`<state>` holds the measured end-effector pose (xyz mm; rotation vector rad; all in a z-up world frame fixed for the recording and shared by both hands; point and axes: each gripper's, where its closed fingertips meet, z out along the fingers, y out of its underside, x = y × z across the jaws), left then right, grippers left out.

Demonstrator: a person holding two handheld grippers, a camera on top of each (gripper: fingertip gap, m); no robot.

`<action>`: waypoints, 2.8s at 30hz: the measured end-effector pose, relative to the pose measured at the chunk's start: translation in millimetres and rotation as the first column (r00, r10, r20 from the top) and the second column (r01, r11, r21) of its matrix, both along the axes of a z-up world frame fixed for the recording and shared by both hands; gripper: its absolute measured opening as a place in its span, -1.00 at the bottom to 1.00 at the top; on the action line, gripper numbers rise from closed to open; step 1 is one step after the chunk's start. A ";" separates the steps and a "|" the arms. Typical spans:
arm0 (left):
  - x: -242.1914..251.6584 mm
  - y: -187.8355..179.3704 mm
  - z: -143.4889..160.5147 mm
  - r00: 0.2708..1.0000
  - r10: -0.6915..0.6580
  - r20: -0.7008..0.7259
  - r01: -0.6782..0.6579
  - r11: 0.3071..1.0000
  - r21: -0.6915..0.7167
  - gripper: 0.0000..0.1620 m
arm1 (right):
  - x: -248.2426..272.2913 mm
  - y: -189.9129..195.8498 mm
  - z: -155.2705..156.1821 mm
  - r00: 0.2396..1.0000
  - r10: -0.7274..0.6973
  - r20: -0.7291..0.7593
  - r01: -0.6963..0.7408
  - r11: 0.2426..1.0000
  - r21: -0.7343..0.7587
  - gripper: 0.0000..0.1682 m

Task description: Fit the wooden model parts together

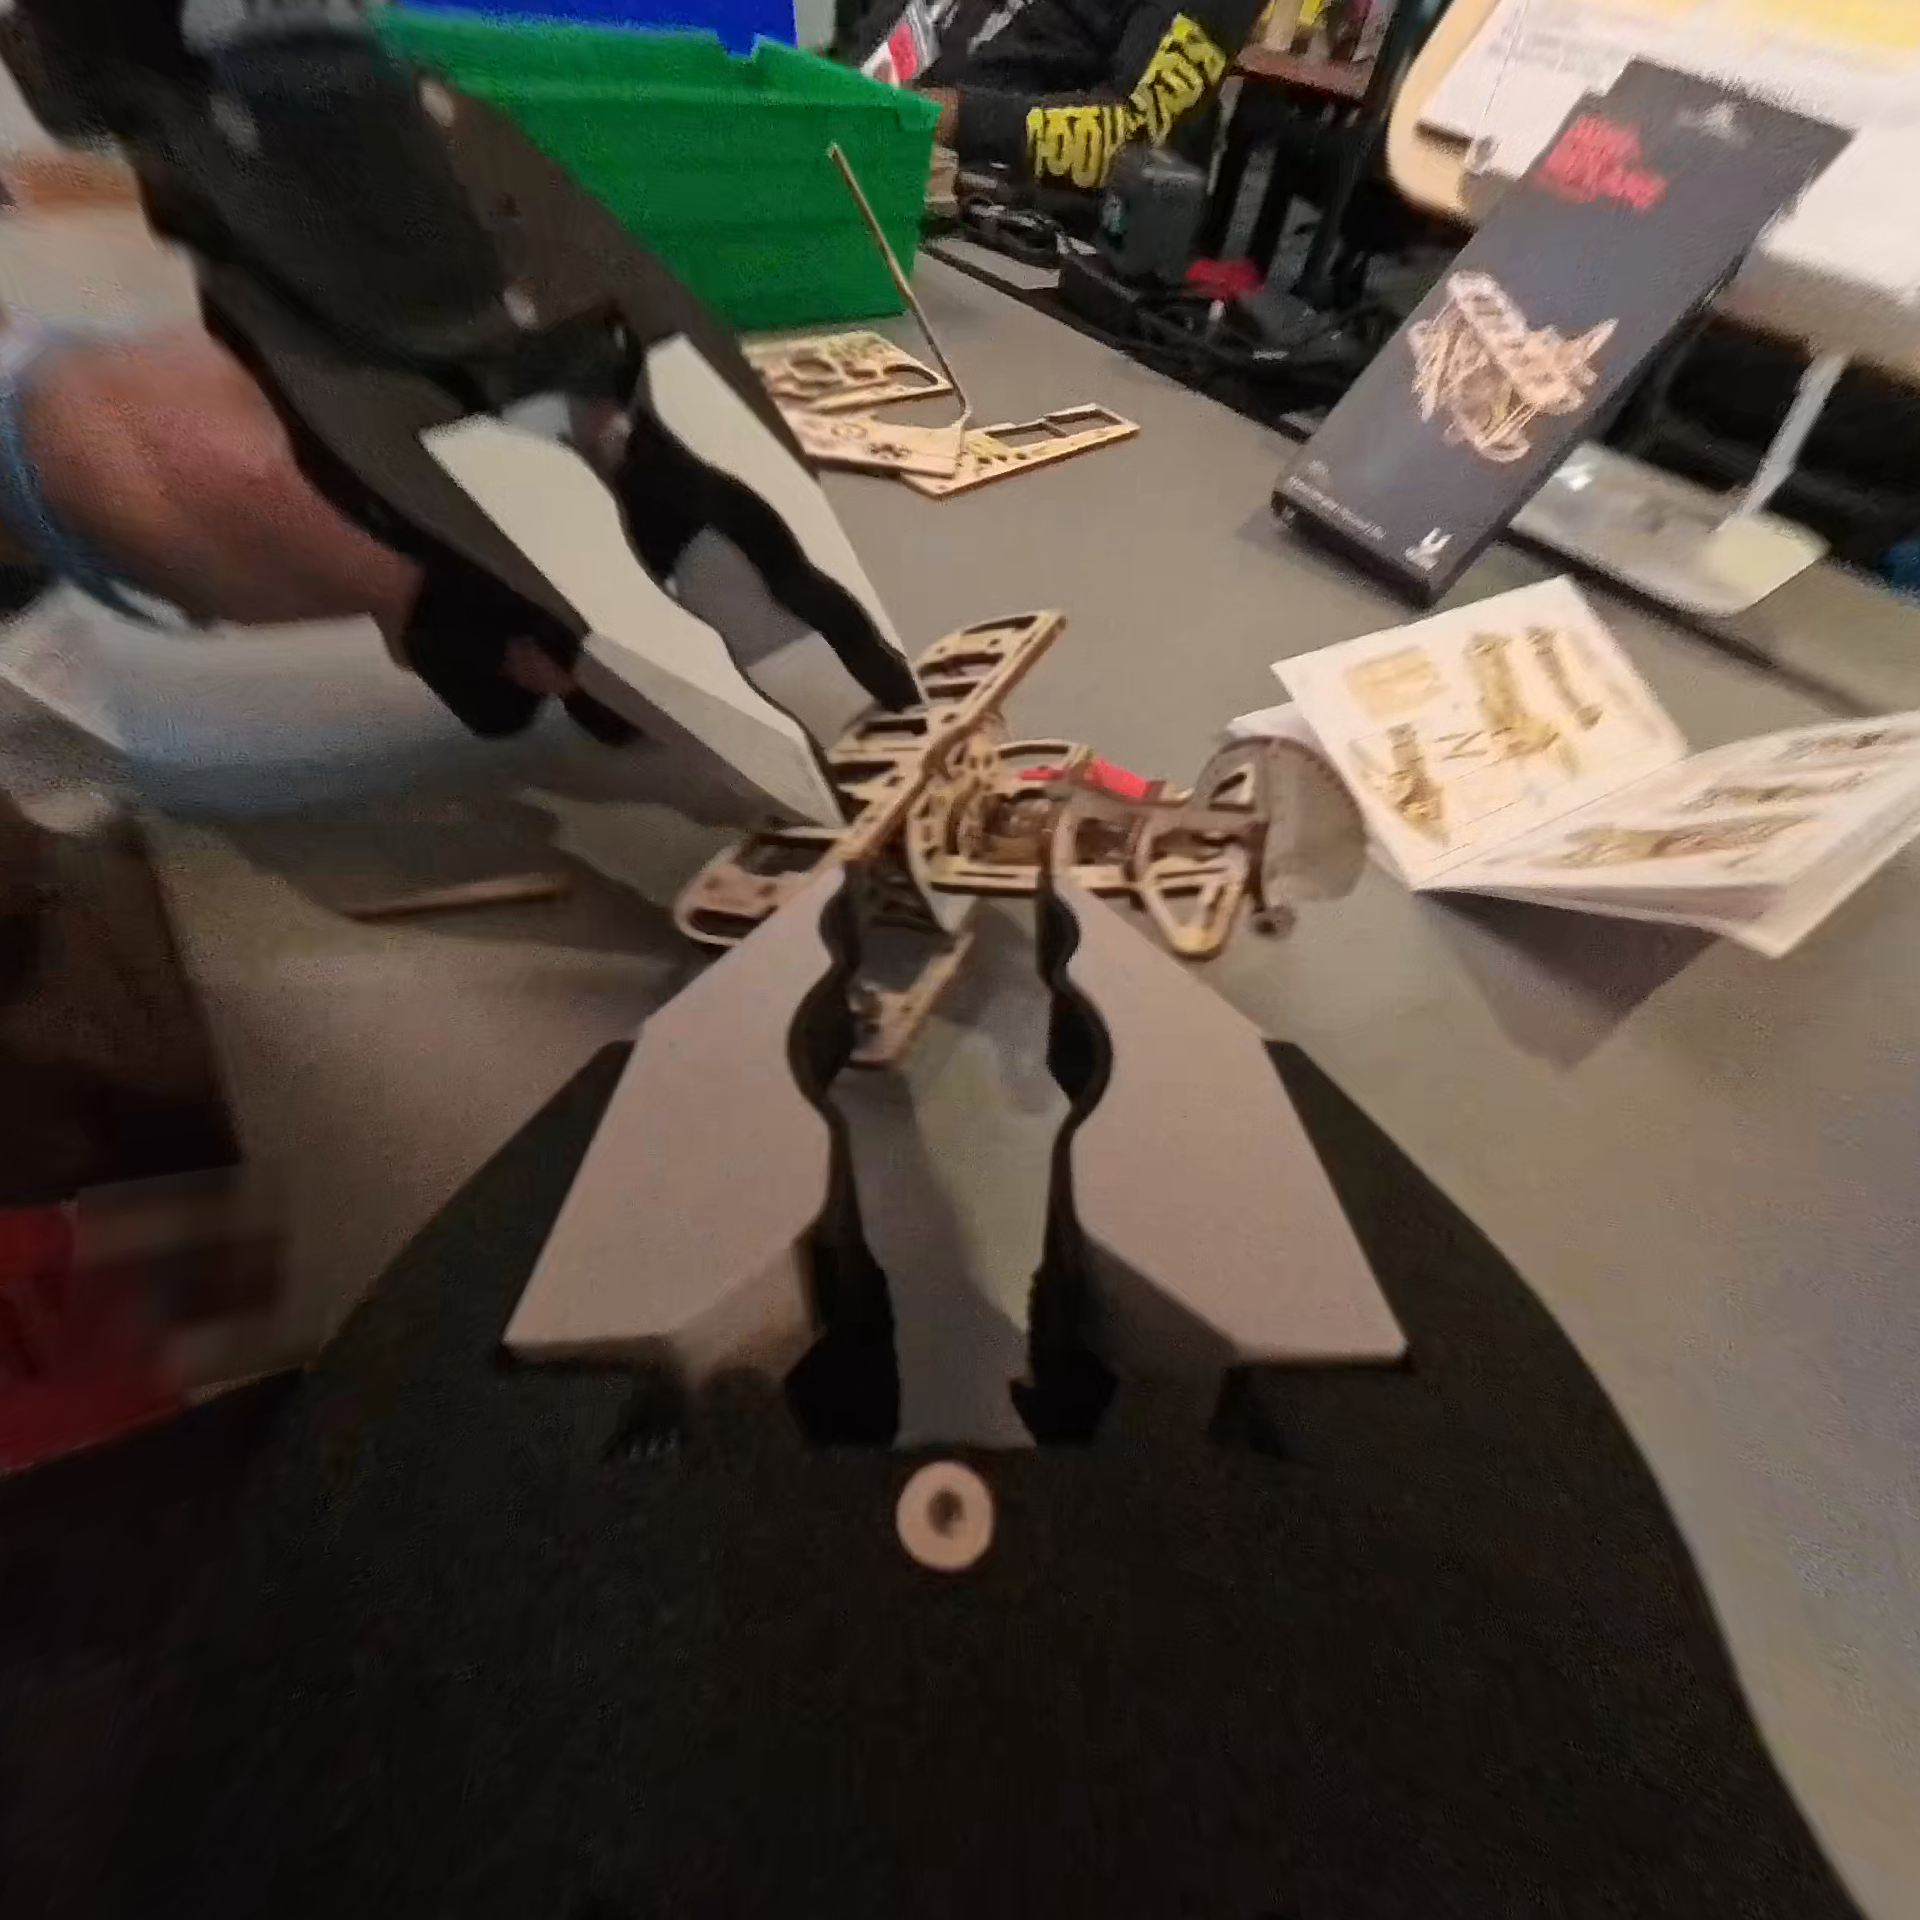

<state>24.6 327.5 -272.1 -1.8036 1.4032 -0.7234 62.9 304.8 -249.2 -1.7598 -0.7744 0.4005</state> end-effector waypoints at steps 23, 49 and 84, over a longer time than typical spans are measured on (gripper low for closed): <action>6.9 -18.8 -1.7 0.934 0.341 0.110 -0.349 0.935 0.068 -0.53 | -23.5 2.5 -8.8 0.916 -0.003 -0.402 -0.181 0.890 -0.419 -0.95; 10.4 -26.7 -3.7 0.935 0.340 0.099 -0.346 0.937 0.053 -0.52 | -31.0 -0.1 -39.0 0.938 0.042 -0.343 -0.290 0.634 -0.717 -0.35; 18.9 -21.2 1.1 0.966 0.256 0.039 -0.258 0.964 0.065 -0.53 | -27.0 0.4 -34.4 0.823 -0.133 -0.552 -0.436 0.474 -0.765 -0.39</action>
